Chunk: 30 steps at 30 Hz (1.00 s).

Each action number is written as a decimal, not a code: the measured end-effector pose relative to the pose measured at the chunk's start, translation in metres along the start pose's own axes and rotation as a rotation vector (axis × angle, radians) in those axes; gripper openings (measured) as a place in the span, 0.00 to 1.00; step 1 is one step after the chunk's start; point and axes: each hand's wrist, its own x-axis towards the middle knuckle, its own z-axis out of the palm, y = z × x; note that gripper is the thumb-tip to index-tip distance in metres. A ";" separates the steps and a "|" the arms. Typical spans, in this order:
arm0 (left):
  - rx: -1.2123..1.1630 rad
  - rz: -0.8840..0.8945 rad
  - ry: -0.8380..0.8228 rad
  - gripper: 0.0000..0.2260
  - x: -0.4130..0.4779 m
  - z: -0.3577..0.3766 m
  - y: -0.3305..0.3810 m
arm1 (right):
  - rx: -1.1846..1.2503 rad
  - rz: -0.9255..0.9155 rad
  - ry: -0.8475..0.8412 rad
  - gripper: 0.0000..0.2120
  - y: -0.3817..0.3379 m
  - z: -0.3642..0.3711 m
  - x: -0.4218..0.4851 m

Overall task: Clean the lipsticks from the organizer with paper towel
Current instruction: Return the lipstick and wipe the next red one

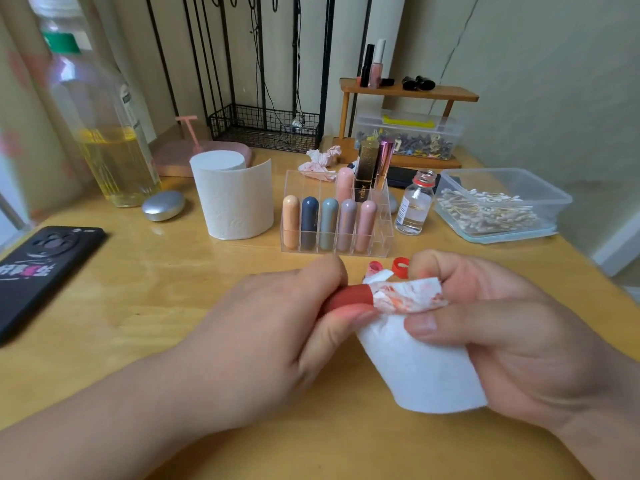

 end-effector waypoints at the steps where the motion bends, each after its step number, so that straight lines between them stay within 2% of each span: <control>1: 0.065 0.033 0.042 0.13 0.001 0.002 -0.001 | 0.027 0.000 -0.004 0.07 0.000 0.000 0.000; 4: 0.043 0.031 0.156 0.11 0.002 0.013 -0.004 | 0.049 -0.084 -0.106 0.08 -0.005 0.002 0.001; 6: -0.230 -0.055 0.124 0.16 0.003 0.016 -0.003 | -0.151 -0.175 -0.050 0.09 -0.002 0.001 0.000; 8: -0.797 -0.274 -0.052 0.24 0.004 0.010 0.003 | -0.503 -0.340 0.112 0.12 0.004 -0.001 -0.004; 10: -1.312 -0.550 -0.335 0.26 0.006 0.003 0.006 | -0.754 -0.520 0.114 0.12 0.007 -0.001 -0.006; 12: -1.563 -0.684 -0.536 0.23 0.006 -0.003 0.005 | -0.953 -0.615 0.059 0.09 0.007 -0.001 -0.006; 14: -1.683 -0.690 -0.585 0.19 0.006 -0.005 0.006 | -1.067 -0.639 0.064 0.09 0.005 0.000 -0.006; 16: -1.620 -0.645 -0.491 0.17 0.006 -0.003 0.011 | -0.983 -0.584 0.098 0.11 0.004 0.003 -0.009; 17: -1.496 -0.609 -0.417 0.17 0.006 -0.001 0.015 | -0.862 -0.523 0.124 0.13 0.003 0.004 -0.010; 19: -1.131 -0.506 -0.277 0.17 0.005 0.002 0.016 | -0.626 -0.364 0.134 0.12 -0.002 0.005 -0.011; 21: -0.642 -0.253 -0.130 0.16 0.003 0.002 0.011 | -0.473 -0.247 0.103 0.08 -0.005 0.003 -0.010; 23: -0.220 -0.026 -0.029 0.14 0.001 -0.001 0.002 | -0.271 -0.155 0.097 0.13 -0.006 0.001 -0.008; 24: -0.106 0.025 -0.003 0.14 0.001 -0.003 -0.001 | -0.173 -0.120 0.096 0.16 -0.005 0.001 -0.006; 27: 0.028 0.129 0.096 0.13 0.004 -0.004 0.000 | -0.002 -0.111 0.124 0.16 -0.003 0.005 -0.005; 30: -0.012 0.158 0.184 0.12 0.003 -0.005 0.006 | -0.072 -0.184 0.145 0.19 -0.006 0.007 -0.005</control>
